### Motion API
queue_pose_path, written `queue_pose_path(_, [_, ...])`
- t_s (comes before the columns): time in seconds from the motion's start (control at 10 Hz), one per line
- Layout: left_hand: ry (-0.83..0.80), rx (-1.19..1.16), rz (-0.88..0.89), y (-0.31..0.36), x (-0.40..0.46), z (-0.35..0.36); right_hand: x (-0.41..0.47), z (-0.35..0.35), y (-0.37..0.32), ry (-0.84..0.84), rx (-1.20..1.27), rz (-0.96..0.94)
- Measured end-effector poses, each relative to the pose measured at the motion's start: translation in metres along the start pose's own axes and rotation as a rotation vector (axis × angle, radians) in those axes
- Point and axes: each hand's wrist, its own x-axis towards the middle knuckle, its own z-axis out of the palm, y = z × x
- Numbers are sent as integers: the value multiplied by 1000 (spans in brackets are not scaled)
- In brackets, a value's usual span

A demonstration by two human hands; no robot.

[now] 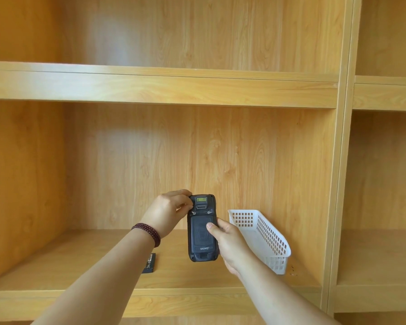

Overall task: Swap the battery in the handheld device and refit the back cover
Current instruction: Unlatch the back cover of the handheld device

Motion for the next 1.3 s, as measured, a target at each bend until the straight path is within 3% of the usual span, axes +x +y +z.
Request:
queue_pose_path(0.2, [-119, -101, -94, -4, 3, -3, 5, -5, -6, 1, 7, 4])
queue_pose_path(0.4, [-146, -1, -18, -3, 6, -4, 8, -6, -2, 2, 39, 26])
queue_pose_path(0.9, [-42, 48, 64, -2, 8, 2, 12, -6, -4, -18, 67, 23])
queue_pose_path(1.3, [-89, -118, -120, -4, 7, -7, 14, -3, -3, -12, 63, 38])
